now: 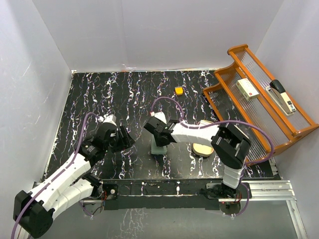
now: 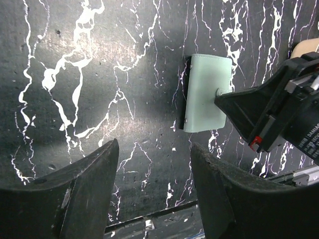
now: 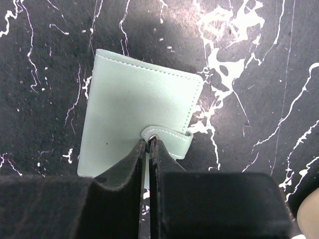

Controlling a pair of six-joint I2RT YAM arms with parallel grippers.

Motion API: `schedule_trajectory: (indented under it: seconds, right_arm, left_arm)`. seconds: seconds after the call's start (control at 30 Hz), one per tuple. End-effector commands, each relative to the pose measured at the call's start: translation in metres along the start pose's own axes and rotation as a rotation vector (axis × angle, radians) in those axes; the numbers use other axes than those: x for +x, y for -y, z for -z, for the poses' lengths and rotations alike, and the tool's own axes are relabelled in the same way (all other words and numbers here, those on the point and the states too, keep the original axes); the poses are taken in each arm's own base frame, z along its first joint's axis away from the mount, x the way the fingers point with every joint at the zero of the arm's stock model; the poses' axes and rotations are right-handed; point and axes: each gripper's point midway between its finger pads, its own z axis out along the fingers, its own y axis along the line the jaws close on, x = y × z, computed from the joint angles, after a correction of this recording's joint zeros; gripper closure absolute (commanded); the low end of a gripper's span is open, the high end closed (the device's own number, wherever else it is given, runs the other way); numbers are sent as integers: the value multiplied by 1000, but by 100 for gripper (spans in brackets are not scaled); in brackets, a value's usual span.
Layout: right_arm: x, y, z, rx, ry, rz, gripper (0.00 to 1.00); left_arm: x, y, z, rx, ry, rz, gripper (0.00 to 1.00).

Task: Put the credit cards into the card holder
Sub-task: Open the card holder at the center of the board.

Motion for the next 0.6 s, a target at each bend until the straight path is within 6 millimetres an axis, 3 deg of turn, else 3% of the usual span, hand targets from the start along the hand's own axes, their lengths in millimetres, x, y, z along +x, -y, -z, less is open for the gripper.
schedule_trajectory:
  seconds: [0.0, 0.4, 0.57]
  right_arm:
    - [-4, -1, 13, -57, 43, -8, 100]
    - [-23, -26, 66, -303, 154, -41, 100]
    - [-24, -34, 87, -401, 183, -46, 100]
  left_arm:
    - [8, 9, -4, 50, -46, 15, 43]
    - [31, 34, -16, 189, -162, 72, 43]
    - [37, 57, -14, 332, -200, 104, 41]
